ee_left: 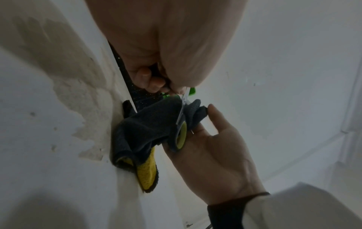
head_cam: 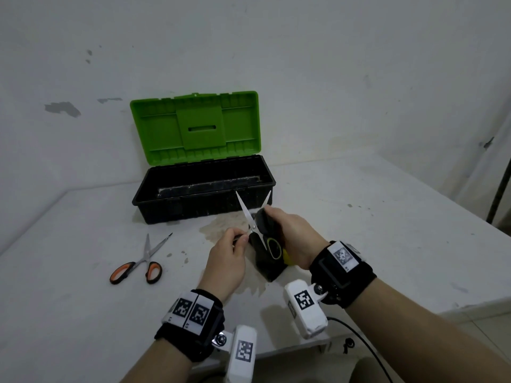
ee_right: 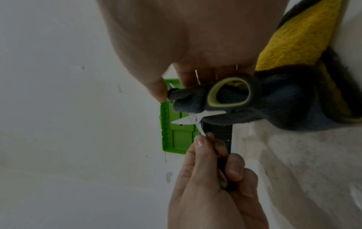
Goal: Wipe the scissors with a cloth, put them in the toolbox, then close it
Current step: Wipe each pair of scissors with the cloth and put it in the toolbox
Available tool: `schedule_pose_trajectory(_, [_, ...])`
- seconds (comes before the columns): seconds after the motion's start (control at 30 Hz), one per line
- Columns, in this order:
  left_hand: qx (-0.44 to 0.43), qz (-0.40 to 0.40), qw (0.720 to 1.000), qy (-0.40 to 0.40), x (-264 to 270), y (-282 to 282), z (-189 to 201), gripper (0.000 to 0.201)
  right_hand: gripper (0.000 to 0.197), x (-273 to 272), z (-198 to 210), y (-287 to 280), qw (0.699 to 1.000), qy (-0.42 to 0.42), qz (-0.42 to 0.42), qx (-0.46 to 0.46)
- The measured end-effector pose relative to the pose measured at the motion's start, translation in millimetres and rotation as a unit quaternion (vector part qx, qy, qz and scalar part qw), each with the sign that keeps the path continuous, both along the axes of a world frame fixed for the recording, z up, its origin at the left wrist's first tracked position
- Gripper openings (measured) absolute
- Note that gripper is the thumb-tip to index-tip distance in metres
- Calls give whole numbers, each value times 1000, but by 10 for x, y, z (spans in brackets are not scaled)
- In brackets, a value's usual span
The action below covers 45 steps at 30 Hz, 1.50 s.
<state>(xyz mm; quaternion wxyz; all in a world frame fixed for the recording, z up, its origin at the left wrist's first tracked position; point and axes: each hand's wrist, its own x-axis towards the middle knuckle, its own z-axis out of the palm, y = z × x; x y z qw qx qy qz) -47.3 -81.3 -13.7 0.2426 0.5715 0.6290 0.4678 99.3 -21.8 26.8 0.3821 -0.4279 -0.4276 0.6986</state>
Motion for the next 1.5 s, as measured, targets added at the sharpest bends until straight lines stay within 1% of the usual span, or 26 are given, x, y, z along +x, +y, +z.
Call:
schedule_pose_trajectory(0.1, [10, -5, 1000, 3, 3, -4, 4, 14, 36, 2, -31, -5, 1000, 7, 21, 4])
schedule_pose_trajectory(0.2, [16, -18, 1000, -2, 7, -7, 6, 13, 39, 21, -42, 5, 999, 13, 40, -16])
schedule_pose_trajectory(0.27, [10, -27, 1000, -7, 10, -3, 3, 13, 41, 27, -51, 31, 999, 10, 36, -9])
schedule_pose_trajectory(0.37, [1, -37, 999, -16, 22, 3, 6, 15, 36, 33, -64, 63, 1000, 13, 23, -6])
schedule_pose_trajectory(0.47, [-1, -43, 999, -14, 13, -7, 23, 17, 20, 35, -28, 92, 1000, 17, -7, 13])
schedule_pose_trajectory(0.53, [-4, -47, 999, -13, 5, -21, 33, 16, 14, 54, 9, 144, 998, 26, -41, 30])
schedule_pose_trajectory(0.73, [-22, -58, 998, -23, -5, -105, 1, 16, 15, 218, 116, 343, 986, 74, -138, 56])
schedule_pose_trajectory(0.8, [-27, -47, 998, -44, -26, -126, -36, 16, 19, 299, 120, 377, 978, 113, -167, 50])
schedule_pose_trajectory(0.87, [-34, -23, 997, -65, -56, -113, -51, 15, 22, 332, 91, 354, 980, 117, -153, 46])
schedule_pose_trajectory(0.97, [-42, -2, 995, -89, -72, -55, -21, 15, 20, 243, -40, 206, 995, 42, -68, 66])
schedule_pose_trajectory(1.03, [-34, -3, 996, -80, -48, -18, 6, 15, 21, 157, -100, 110, 996, -6, -17, 91])
schedule_pose_trajectory(1.07, [-25, -8, 997, -72, -36, -3, 14, 15, 21, 123, -117, 81, 995, -18, -6, 100])
schedule_pose_trajectory(1.17, [-13, -23, 998, -51, -5, 26, 29, 15, 23, 70, -107, 55, 995, -19, 5, 93])
schedule_pose_trajectory(1.3, [-7, -43, 999, -22, -28, 21, 27, 15, 22, 55, -78, 60, 999, 1, 12, 37])
schedule_pose_trajectory(1.4, [-10, -63, 998, -13, -37, 2, 57, 16, 28, 66, -40, 71, 999, 20, 25, 2])
schedule_pose_trajectory(1.5, [-17, -72, 997, -18, -49, -6, 66, 17, 12, 102, 44, 107, 999, 40, 8, -2])
